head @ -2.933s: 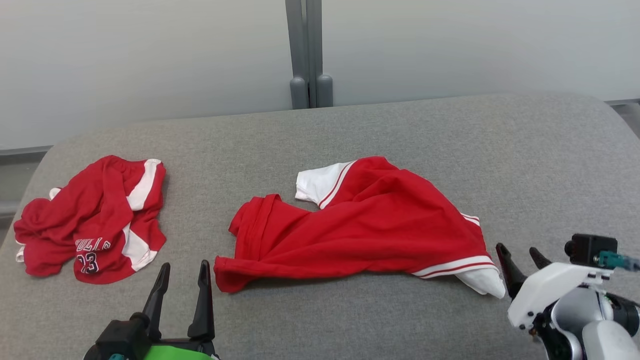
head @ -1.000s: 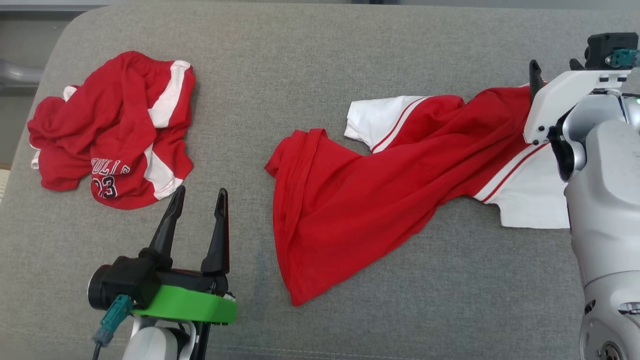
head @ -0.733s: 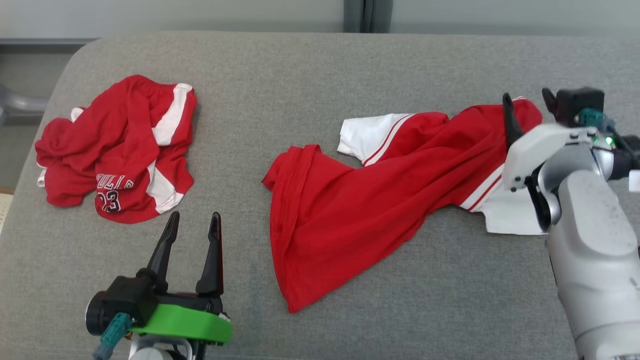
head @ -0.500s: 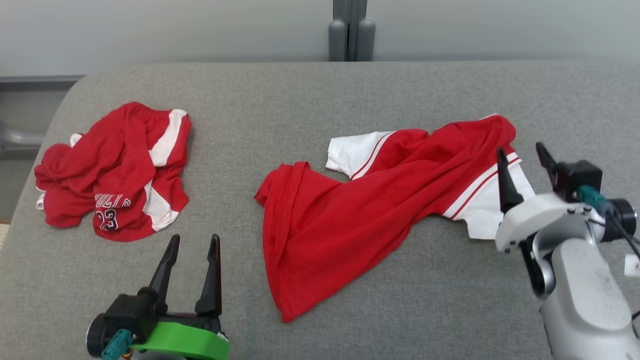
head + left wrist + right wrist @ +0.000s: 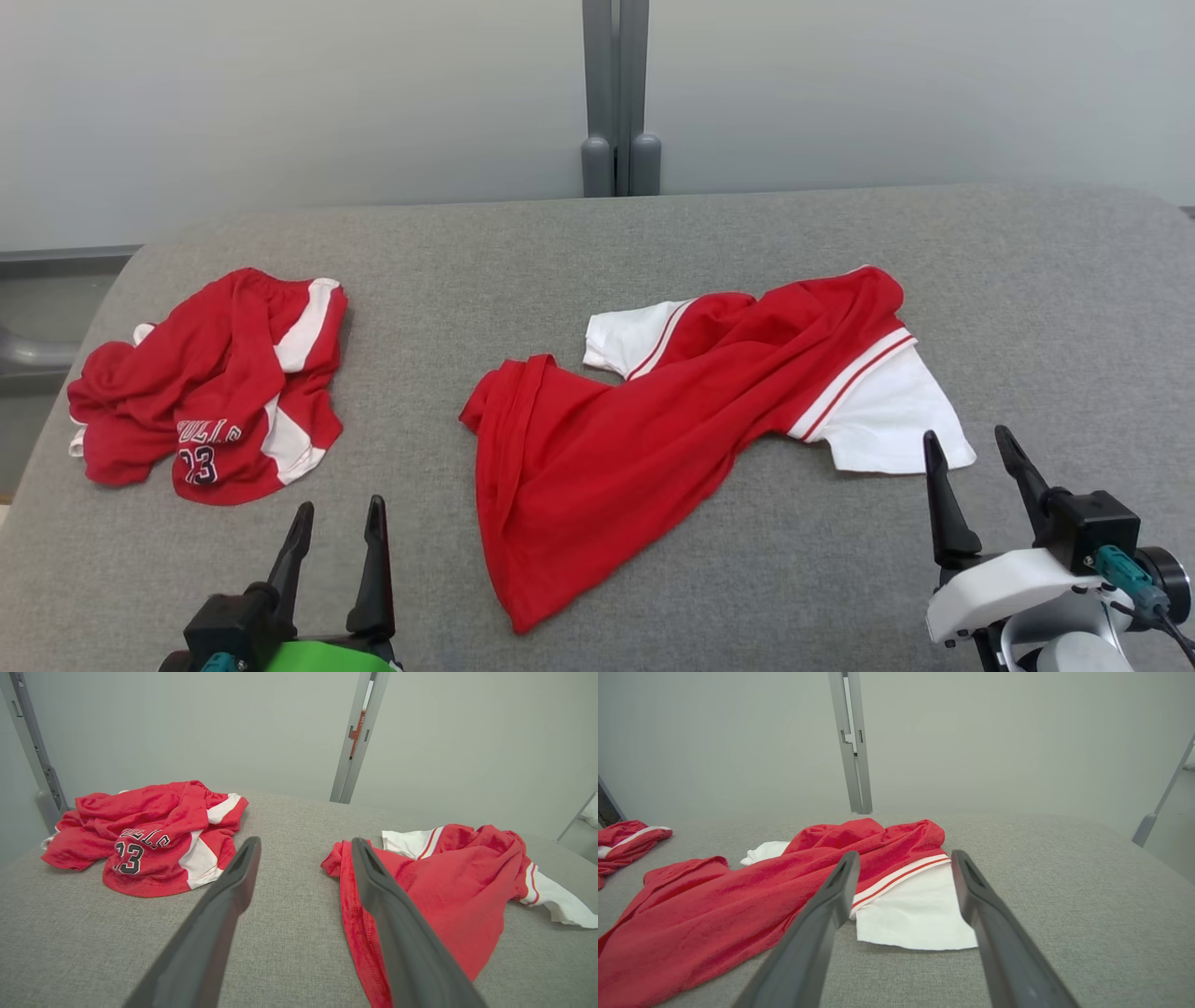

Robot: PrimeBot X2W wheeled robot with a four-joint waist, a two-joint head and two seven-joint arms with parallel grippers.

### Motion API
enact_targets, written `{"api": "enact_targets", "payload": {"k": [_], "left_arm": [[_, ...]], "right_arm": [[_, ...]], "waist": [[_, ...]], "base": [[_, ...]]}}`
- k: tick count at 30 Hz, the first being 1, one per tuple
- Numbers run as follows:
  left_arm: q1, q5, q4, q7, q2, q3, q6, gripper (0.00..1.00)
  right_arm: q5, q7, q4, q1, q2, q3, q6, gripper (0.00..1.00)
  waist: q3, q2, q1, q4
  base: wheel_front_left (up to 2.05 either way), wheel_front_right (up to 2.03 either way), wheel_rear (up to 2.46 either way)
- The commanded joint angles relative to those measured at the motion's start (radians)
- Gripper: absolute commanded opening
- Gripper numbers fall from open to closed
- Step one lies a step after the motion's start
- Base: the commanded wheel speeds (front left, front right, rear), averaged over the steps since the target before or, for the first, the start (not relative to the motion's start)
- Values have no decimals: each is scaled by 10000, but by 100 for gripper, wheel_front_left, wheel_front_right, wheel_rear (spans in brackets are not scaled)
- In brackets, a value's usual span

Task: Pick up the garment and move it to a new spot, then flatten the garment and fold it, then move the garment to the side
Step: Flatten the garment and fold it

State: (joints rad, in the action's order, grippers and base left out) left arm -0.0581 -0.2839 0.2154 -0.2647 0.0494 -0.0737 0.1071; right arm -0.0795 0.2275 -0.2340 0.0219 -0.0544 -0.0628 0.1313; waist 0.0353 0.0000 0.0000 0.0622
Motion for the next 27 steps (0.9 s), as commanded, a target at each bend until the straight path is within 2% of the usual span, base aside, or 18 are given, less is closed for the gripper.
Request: {"api": "enact_targets", "payload": {"k": [1,13,16,17,18,22,27], "left_arm": [[-163,171,104,8,21,-13,52,100],[-338,155,217,7,21,24,36,100],[-332,56,313,8,21,-235,91,100],[-242,139,1301,9,87,-1412,222,100],[-82,44,1639,26,132,-1711,227,100],[484,-575,2731,323,120,-2761,231,100],[1205,-1189,3688,610,166,-3614,235,100]], "right_arm": [[32,-39,127,-167,-3,-98,-9,100],[-225,-556,400,-378,35,-205,-9,100],[-278,-894,306,-191,28,-418,-9,100],[-158,-2206,-291,514,26,-1019,-6,100],[-100,-2593,-554,730,33,-1163,-6,100],[161,-3534,-1444,1736,31,-1697,-6,100],[472,-4223,-2754,2972,33,-2104,-6,100]], "waist": [[100,0,0,-111],[117,0,0,-192],[84,0,0,-198],[-104,0,0,-290],[-164,0,0,-302],[-445,0,0,-261],[-939,0,0,-224]], "base": [[0,0,0],[0,0,0],[0,0,0],[0,0,0],[0,0,0],[0,0,0],[0,0,0]]}}
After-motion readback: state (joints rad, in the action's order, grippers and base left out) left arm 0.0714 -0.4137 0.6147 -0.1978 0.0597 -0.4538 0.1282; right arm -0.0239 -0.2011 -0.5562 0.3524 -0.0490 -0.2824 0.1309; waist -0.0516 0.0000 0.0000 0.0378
